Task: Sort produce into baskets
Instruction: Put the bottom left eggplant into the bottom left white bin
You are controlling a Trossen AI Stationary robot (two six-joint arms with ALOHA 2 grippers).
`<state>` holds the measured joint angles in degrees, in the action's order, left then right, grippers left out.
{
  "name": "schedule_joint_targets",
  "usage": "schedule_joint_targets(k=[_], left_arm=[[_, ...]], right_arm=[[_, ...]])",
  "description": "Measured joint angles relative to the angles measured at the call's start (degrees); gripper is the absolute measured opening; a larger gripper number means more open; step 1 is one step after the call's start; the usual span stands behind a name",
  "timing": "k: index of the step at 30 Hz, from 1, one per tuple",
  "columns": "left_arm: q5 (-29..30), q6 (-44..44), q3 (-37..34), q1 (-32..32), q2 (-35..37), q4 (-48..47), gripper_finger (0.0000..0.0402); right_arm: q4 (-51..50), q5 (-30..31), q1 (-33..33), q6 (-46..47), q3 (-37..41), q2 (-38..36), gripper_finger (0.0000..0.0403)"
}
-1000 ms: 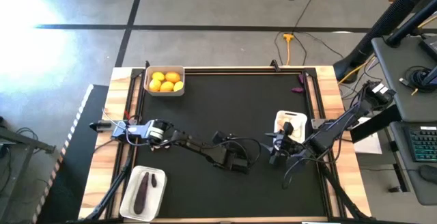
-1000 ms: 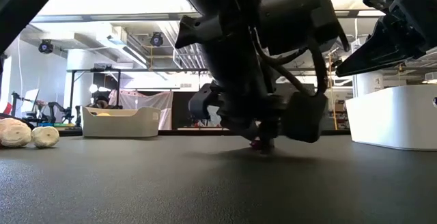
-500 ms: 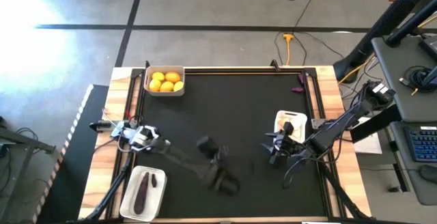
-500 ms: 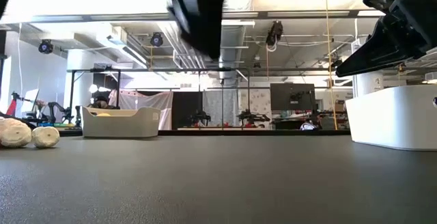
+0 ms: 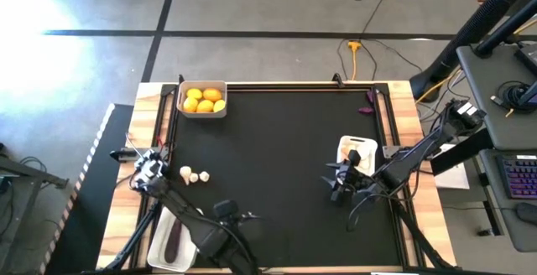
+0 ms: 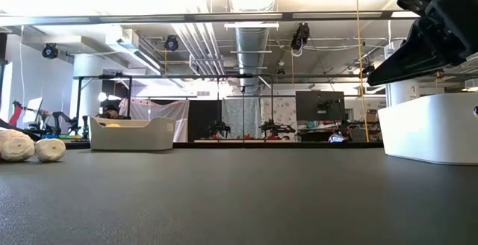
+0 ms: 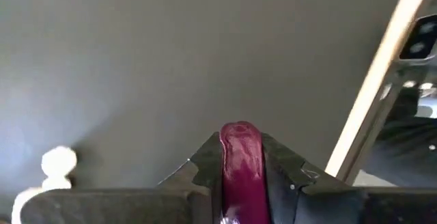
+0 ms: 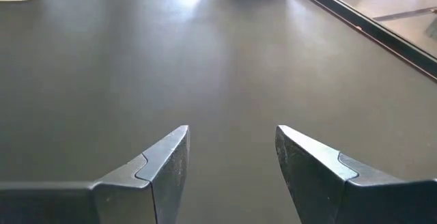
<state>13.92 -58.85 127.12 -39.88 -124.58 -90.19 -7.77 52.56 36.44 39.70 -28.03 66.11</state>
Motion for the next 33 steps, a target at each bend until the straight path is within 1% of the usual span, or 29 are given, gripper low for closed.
schedule_joint_targets(k=[2,5,9,12,15,18,21,23,26,33], left_arm=[[-1.35,-3.2,-3.68,-0.23,2.68,0.43,0.0053],[-2.94,-9.76,-11.62,-1.03,8.38,0.15,0.0053],[-6.5,-20.41,-25.87,-2.67,15.82,0.27,0.0053],[-11.68,-27.61,-36.1,-4.37,20.85,1.61,0.0053],[-16.66,-32.57,-45.01,-6.08,24.53,7.82,0.0053],[-19.71,-35.28,-51.77,-7.14,26.85,16.29,0.0055],[-21.67,-37.93,-56.59,-7.62,27.27,22.68,0.0063],[-23.5,-38.67,-58.85,-7.61,26.96,25.27,0.0069],[-25.44,-38.61,-61.3,-7.54,26.17,25.72,0.0079],[-25.18,-39.19,-62.32,-7.44,25.01,25.51,0.0115]], right_arm=[[-0.04,-0.02,-0.09,0.01,0.0,0.01,0.021],[-0.03,0.05,-0.11,-0.07,0.0,0.0,0.021],[-0.04,0.04,-0.09,-0.14,0.0,0.0,0.021],[0.0,0.05,-0.09,-0.22,0.0,0.0,0.021],[-0.03,0.04,-0.09,-0.26,0.0,0.0,0.021],[-0.06,0.05,-0.11,-0.26,0.0,0.0,0.021],[-0.04,0.11,-0.11,-0.26,0.0,0.0,0.021],[-0.03,0.15,-0.11,-0.26,0.0,0.0,0.021],[-0.03,0.15,-0.11,-0.26,0.0,0.01,0.021],[-0.03,0.17,-0.11,-0.29,-0.02,0.01,0.021]])
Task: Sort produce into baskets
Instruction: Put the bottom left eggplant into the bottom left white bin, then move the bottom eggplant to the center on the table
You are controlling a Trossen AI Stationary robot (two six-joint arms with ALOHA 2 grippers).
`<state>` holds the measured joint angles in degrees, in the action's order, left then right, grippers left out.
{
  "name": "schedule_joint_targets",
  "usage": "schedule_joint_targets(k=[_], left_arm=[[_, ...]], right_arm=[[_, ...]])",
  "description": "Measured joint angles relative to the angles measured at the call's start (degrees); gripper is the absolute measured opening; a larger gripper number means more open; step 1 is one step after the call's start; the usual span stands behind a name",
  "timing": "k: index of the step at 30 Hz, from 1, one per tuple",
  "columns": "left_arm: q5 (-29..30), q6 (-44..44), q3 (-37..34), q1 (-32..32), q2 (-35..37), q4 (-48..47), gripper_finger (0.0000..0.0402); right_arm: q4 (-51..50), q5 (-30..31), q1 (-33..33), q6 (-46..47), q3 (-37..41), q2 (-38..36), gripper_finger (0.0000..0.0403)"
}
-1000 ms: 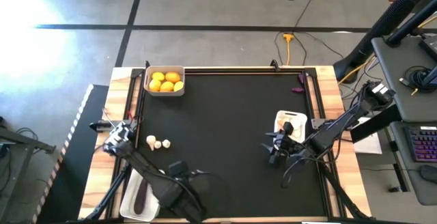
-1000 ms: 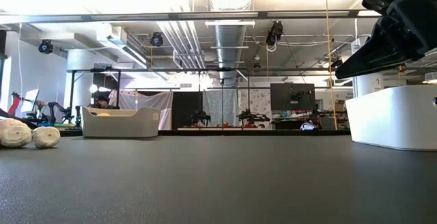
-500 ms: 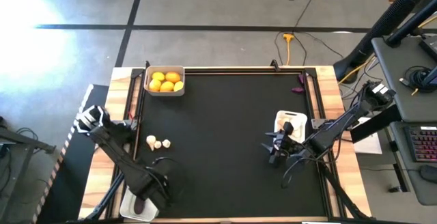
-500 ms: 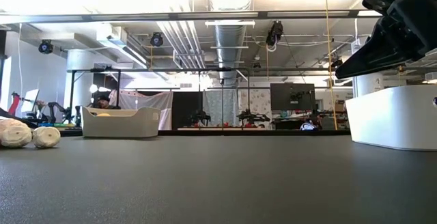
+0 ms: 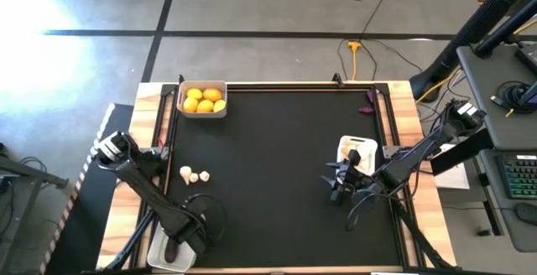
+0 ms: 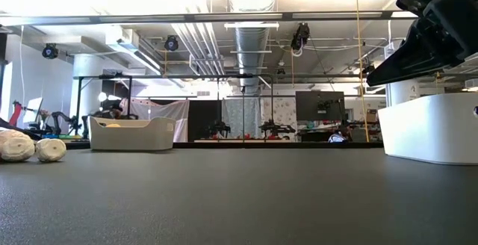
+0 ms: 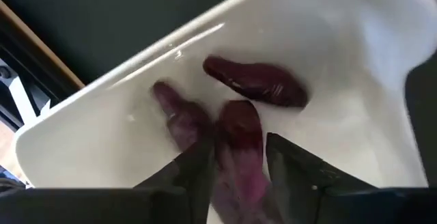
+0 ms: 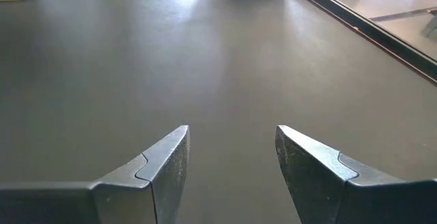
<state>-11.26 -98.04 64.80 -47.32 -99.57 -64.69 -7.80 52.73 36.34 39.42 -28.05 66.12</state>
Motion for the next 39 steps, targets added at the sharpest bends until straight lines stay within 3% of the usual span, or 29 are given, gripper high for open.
schedule_joint_targets(k=[8,16,22,29,34,39], left_arm=[[1.63,0.77,2.42,4.57,-0.04,-1.53,0.0173],[24.17,22.68,19.42,12.82,-0.04,-6.65,0.0181],[32.17,33.59,29.97,17.34,0.0,-11.75,0.0167],[39.52,43.84,30.13,24.69,0.0,-9.07,0.0151],[41.04,57.95,23.46,32.6,0.0,8.29,0.0133],[39.24,82.64,11.4,39.39,0.0,50.01,0.0115]], right_arm=[[0.0,0.04,0.0,0.0,0.0,-0.01,0.021],[0.05,0.33,0.0,0.02,0.0,-0.01,0.021],[0.05,0.39,0.0,0.0,0.0,-0.01,0.021],[0.05,0.39,0.0,0.0,0.0,-0.01,0.021],[0.05,0.38,0.0,0.0,0.0,-0.01,0.021],[0.05,0.39,0.0,-1.1,0.0,-0.01,0.021]])
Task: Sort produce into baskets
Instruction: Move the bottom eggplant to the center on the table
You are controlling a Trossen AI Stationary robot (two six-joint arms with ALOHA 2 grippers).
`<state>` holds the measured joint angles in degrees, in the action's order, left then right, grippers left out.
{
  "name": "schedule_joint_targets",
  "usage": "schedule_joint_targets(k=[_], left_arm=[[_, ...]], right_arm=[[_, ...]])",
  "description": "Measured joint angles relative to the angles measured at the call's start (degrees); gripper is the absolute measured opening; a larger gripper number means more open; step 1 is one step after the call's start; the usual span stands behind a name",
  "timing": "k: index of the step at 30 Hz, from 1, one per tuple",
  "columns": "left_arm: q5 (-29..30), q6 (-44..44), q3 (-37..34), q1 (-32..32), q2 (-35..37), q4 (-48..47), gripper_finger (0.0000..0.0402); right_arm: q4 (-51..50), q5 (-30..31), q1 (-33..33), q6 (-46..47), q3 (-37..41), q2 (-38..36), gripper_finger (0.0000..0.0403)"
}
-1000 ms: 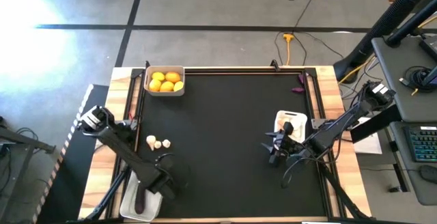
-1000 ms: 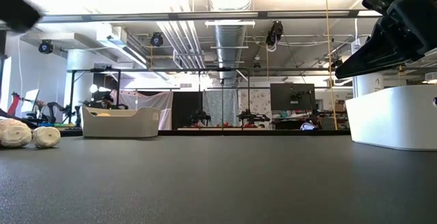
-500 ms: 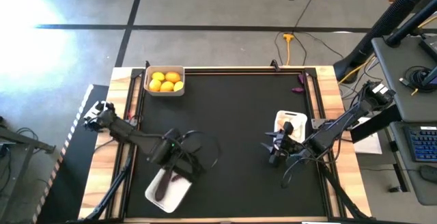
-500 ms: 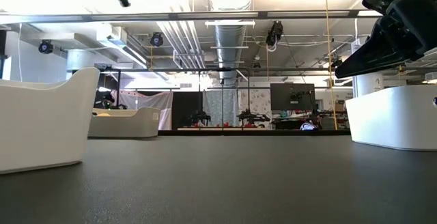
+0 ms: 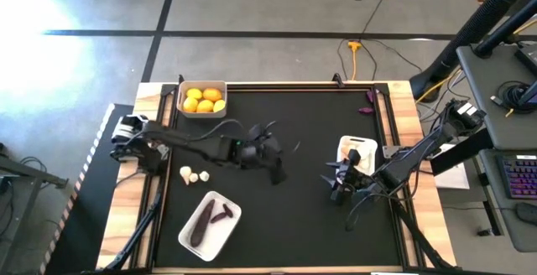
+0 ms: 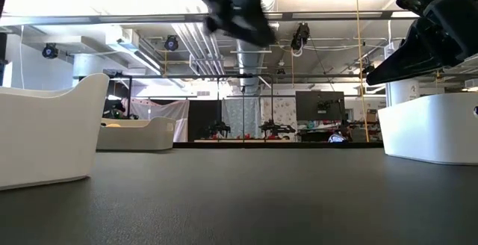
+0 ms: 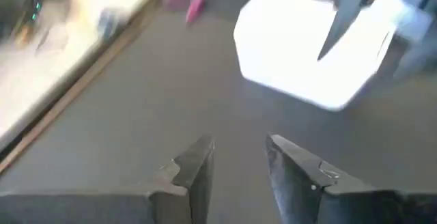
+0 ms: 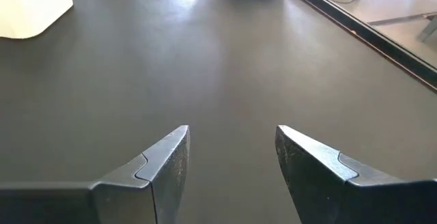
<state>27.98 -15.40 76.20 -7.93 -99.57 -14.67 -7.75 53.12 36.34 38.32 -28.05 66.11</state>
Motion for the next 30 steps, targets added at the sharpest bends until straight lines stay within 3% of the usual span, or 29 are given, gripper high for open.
schedule_joint_targets(k=[4,8,13,18,26,30], left_arm=[[-4.84,9.8,-9.8,5.49,-1.06,32.82,0.011],[-4.89,11.27,-15.3,10.62,-4.8,49.91,0.011],[-7.96,9.11,-16.02,13.12,-9.31,52.19,0.011],[-8.62,14.76,-16.02,11.6,-12.53,52.86,0.0109],[-8.47,15.76,-16.54,8.2,-17.38,54.29,0.0109],[-8.45,15.42,-16.87,6.55,-20.44,56.21,0.0109]], right_arm=[[0.35,0.8,0.0,-2.07,-0.22,-0.01,0.021],[0.42,0.92,0.07,-2.02,-1.4,-0.07,0.021],[0.03,0.87,-0.24,2.8,-1.93,-0.06,0.021],[-7.54,-0.7,-5.64,4.13,-7.5,-1.06,0.021],[-41.87,-7.9,-28.28,9.76,-23.83,-0.76,0.021],[-50.53,-14.51,-42.06,7.42,-28.71,-0.42,0.021]])
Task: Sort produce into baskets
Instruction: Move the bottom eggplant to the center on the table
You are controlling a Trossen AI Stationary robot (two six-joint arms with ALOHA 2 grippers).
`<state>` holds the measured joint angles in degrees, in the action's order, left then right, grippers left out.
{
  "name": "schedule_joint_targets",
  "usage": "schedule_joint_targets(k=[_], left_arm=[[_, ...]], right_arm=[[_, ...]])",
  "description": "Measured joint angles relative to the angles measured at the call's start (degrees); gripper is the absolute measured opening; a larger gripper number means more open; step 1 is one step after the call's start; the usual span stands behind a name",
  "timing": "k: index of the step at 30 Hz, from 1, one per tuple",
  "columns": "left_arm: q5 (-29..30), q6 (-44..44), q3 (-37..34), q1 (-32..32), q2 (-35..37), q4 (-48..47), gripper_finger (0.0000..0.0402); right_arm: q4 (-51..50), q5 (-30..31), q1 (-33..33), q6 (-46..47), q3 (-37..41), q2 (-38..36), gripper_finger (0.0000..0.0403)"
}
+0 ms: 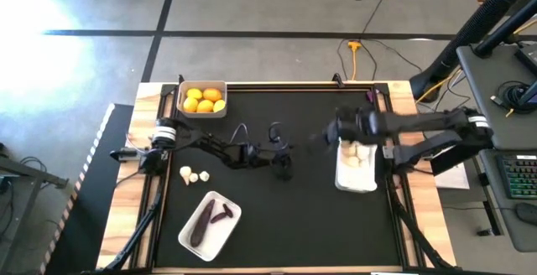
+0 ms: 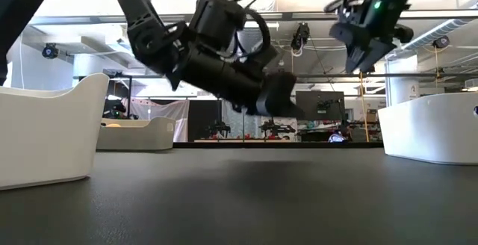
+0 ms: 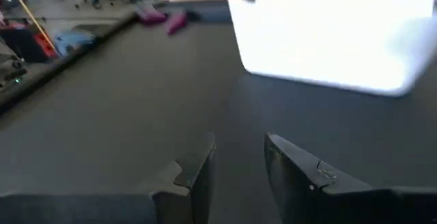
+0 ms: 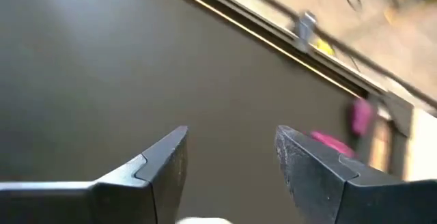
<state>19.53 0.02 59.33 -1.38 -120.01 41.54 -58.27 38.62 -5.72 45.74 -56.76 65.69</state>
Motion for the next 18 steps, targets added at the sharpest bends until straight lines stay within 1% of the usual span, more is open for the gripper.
schedule_joint_targets(k=[4,9,12,14,16,18], left_arm=[[-0.01,0.1,-0.02,-1.71,-3.0,0.08,0.0109],[0.0,1.33,-0.15,-2.0,-4.45,0.8,0.0109],[0.02,-0.51,-0.15,-1.98,-4.39,1.61,0.0109],[0.0,-0.46,-0.17,-2.0,-4.39,1.67,0.0109],[-0.02,-0.47,-0.2,-2.06,-4.39,1.53,0.0109],[-0.04,-0.6,-0.22,-2.09,-4.39,1.39,0.0109]], right_arm=[[-0.93,-5.47,-13.05,-6.58,-1.87,0.64,0.021],[-1.08,-12.67,-27.15,-9.7,-2.23,4.54,0.021],[-1.26,-17.62,-33.45,-11.92,-1.49,8.54,0.021],[-1.43,-21.31,-36.82,-18.58,-1.13,11.83,0.021],[-1.99,-22.6,-39.01,-25.68,-1.04,15.15,0.021],[-3.81,-22.54,-40.23,-30.18,-1.02,18.41,0.021]])
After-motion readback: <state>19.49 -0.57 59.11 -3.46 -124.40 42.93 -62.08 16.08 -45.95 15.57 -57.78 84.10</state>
